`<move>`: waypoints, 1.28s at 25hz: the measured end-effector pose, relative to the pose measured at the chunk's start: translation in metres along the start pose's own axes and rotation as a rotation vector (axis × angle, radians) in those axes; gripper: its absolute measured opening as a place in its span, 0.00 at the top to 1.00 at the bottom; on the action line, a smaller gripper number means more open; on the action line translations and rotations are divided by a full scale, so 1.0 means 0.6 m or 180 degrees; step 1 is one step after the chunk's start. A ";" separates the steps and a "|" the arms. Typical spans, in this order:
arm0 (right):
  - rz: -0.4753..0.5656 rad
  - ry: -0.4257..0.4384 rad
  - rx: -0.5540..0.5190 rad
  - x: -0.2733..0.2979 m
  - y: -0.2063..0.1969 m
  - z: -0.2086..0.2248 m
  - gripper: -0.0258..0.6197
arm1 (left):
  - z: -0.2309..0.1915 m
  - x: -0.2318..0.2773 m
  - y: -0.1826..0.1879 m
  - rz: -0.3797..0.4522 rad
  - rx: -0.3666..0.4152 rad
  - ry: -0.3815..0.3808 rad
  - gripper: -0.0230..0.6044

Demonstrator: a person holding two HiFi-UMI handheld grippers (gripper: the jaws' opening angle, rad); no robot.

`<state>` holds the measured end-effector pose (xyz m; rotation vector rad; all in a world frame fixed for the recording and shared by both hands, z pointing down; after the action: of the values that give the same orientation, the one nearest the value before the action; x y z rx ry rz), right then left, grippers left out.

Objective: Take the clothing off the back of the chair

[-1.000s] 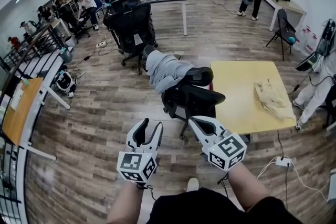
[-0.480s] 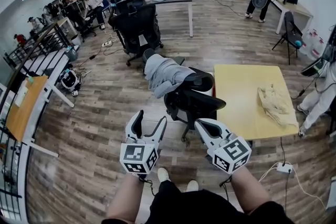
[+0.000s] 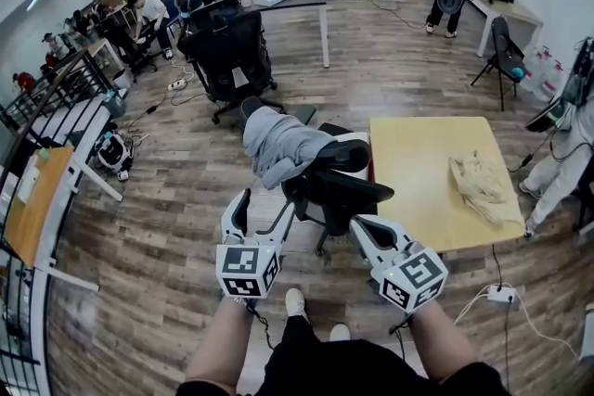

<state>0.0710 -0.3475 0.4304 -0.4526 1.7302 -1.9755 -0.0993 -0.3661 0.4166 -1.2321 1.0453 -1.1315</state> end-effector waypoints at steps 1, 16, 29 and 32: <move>-0.0004 -0.0027 0.0000 0.001 -0.001 0.007 0.94 | -0.003 0.009 0.000 0.0000 0.0006 -0.0006 0.37; 0.0008 -0.0352 0.0077 0.061 -0.010 0.065 0.94 | -0.054 0.130 -0.017 -0.0096 0.0069 -0.0252 0.35; 0.0050 -0.0535 0.0119 0.063 -0.009 0.076 0.94 | -0.051 0.156 -0.027 -0.0214 0.0071 -0.0429 0.36; 0.0053 -0.0556 0.0119 0.054 -0.006 0.073 0.94 | -0.050 0.145 -0.023 -0.0201 0.0077 -0.0372 0.54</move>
<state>0.0668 -0.4015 0.4388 -0.5777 1.5820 -1.8931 -0.1167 -0.4564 0.4291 -1.3038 0.9082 -1.1034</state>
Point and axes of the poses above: the fingertips, and each gripper's own axes: x forward along the fingers, z to its right, y out of its top, the point moved 1 cm from there along -x, backward along the fingers, and after that the axes turned 10 degrees about z, right-handed, at the moved point
